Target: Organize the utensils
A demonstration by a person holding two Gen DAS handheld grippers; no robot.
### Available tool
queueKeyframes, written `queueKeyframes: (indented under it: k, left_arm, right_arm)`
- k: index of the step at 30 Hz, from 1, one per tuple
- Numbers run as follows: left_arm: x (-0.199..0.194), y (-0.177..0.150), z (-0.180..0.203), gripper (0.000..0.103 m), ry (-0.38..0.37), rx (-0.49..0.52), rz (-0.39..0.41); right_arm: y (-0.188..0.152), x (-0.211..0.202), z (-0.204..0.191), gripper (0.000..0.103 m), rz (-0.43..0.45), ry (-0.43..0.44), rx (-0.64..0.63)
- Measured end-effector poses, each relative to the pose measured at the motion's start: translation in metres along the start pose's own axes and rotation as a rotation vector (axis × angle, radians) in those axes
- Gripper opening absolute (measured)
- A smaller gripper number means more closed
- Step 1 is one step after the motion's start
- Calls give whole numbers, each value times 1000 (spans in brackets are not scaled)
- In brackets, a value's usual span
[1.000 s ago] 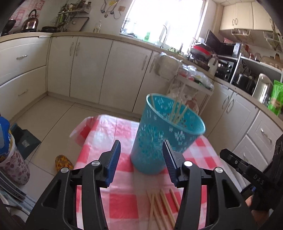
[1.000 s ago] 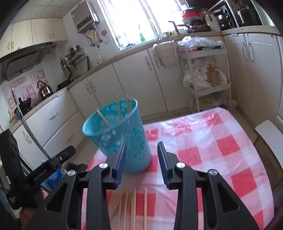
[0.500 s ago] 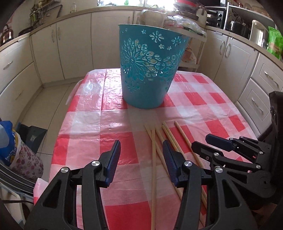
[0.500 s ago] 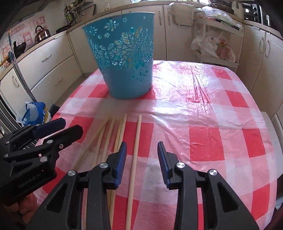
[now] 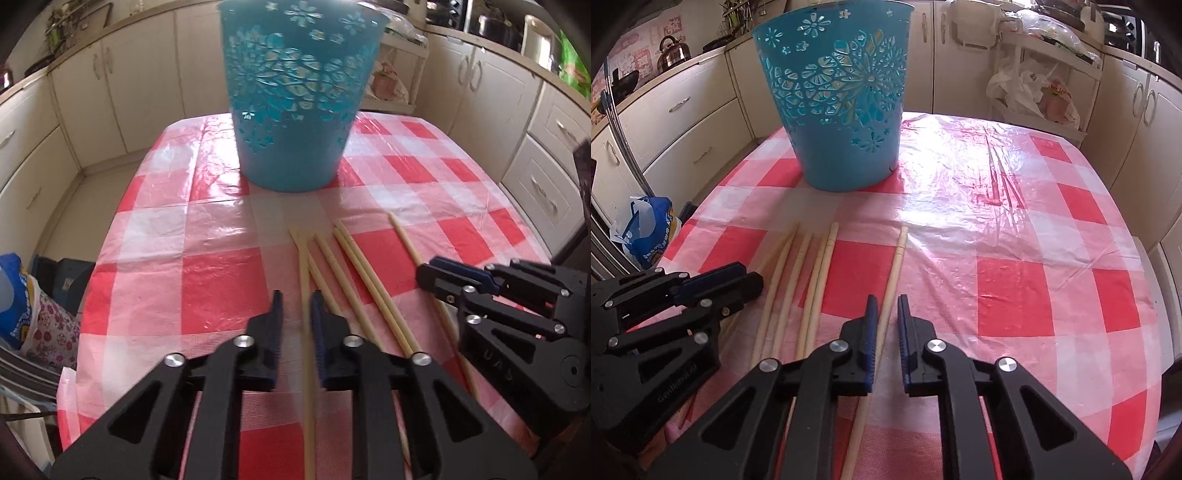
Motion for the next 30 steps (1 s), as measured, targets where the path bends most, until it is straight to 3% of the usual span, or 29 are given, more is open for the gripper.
queueKeyframes:
  k: [4, 8, 30]
  left_arm:
    - [-1, -4, -21, 5, -27, -151, 5]
    - [-3, -7, -28, 5, -48, -197, 10]
    - [-2, -5, -20, 13, 1, -119, 4]
  right_arm:
    - [-1, -3, 11, 7, -5, 24, 56]
    - [-2, -4, 15, 7, -8, 39, 66]
    - [1, 0, 7, 15, -5, 44, 46]
Point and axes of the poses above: each gripper's, at about its wrist camera, not at the fingertips, and x roughly the way its jaws point, z to its right, y to its top, the point moved 5 cm from there along x, roughly the way its jaws point, and after that the axes turned 6 degrees about x, right-handed, at the moved point
